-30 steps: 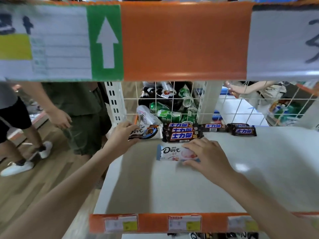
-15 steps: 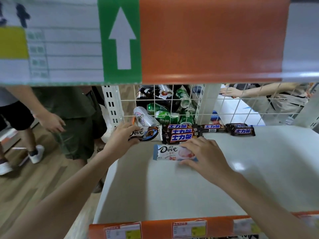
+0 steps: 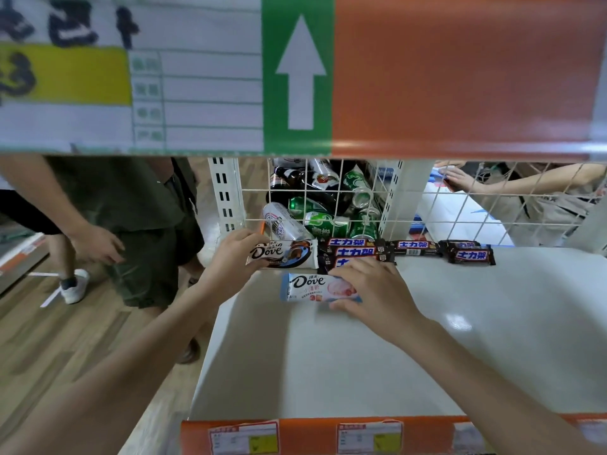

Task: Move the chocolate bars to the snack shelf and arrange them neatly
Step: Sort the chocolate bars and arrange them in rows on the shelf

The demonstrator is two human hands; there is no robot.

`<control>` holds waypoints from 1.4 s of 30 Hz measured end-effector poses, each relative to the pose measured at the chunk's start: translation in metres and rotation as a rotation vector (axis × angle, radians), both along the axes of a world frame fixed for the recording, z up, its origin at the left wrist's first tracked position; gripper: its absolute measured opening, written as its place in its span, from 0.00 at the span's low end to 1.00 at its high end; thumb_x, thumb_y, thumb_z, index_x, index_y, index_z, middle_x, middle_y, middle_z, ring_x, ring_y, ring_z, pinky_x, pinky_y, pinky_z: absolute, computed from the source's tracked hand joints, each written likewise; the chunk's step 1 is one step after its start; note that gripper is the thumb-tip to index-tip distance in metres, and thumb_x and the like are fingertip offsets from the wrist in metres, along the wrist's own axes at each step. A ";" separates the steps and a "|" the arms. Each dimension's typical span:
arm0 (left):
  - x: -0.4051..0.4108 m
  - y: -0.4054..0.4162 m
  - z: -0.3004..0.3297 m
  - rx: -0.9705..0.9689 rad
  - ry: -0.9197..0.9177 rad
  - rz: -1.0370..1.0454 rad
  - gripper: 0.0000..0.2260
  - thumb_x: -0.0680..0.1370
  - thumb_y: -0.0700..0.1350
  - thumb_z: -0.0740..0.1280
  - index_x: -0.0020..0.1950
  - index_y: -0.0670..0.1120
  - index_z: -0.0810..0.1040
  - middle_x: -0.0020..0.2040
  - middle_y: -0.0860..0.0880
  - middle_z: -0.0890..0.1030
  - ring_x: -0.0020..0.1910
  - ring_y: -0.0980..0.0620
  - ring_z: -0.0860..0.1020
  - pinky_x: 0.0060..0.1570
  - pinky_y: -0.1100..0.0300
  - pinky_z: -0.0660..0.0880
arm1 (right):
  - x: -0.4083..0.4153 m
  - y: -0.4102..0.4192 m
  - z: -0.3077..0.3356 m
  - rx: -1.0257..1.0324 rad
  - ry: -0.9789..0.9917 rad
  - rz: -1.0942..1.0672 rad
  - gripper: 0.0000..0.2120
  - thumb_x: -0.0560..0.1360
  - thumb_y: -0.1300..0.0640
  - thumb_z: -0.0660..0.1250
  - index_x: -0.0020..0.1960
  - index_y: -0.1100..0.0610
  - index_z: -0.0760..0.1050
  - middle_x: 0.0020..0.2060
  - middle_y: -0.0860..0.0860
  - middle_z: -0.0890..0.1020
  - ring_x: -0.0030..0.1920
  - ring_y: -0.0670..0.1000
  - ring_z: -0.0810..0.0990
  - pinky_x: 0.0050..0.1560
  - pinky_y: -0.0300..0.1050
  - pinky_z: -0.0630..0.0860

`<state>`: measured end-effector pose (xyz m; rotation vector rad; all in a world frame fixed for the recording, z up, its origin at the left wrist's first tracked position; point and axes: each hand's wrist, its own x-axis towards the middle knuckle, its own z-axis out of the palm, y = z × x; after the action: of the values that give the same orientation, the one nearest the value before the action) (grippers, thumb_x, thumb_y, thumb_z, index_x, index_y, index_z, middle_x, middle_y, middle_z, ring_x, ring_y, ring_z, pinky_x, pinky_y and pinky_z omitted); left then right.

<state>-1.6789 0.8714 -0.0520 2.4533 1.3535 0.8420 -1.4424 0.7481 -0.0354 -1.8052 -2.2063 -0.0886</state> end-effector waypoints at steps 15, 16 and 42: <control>-0.031 -0.010 0.006 0.038 -0.077 0.117 0.11 0.77 0.39 0.64 0.59 0.45 0.77 0.56 0.47 0.77 0.58 0.49 0.70 0.53 0.64 0.63 | -0.066 0.075 -0.004 0.030 -0.051 0.052 0.19 0.73 0.47 0.66 0.63 0.48 0.72 0.60 0.45 0.74 0.63 0.49 0.67 0.59 0.49 0.59; -0.032 -0.010 0.007 0.037 -0.078 0.116 0.11 0.77 0.39 0.65 0.59 0.45 0.77 0.57 0.47 0.77 0.58 0.49 0.70 0.54 0.63 0.64 | -0.068 0.077 -0.004 0.038 -0.052 0.050 0.18 0.73 0.47 0.66 0.63 0.47 0.72 0.59 0.45 0.75 0.62 0.49 0.68 0.58 0.49 0.59; -0.020 -0.015 0.006 -0.020 -0.037 0.053 0.13 0.75 0.46 0.68 0.59 0.48 0.75 0.58 0.49 0.75 0.57 0.51 0.71 0.52 0.61 0.66 | -0.062 0.071 -0.001 0.053 0.026 -0.036 0.20 0.74 0.49 0.67 0.65 0.46 0.70 0.62 0.45 0.74 0.63 0.48 0.69 0.60 0.51 0.63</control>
<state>-1.6987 0.8569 -0.0456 2.3848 1.4124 0.8762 -1.5042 0.8189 -0.0361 -1.8074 -2.1335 -0.1292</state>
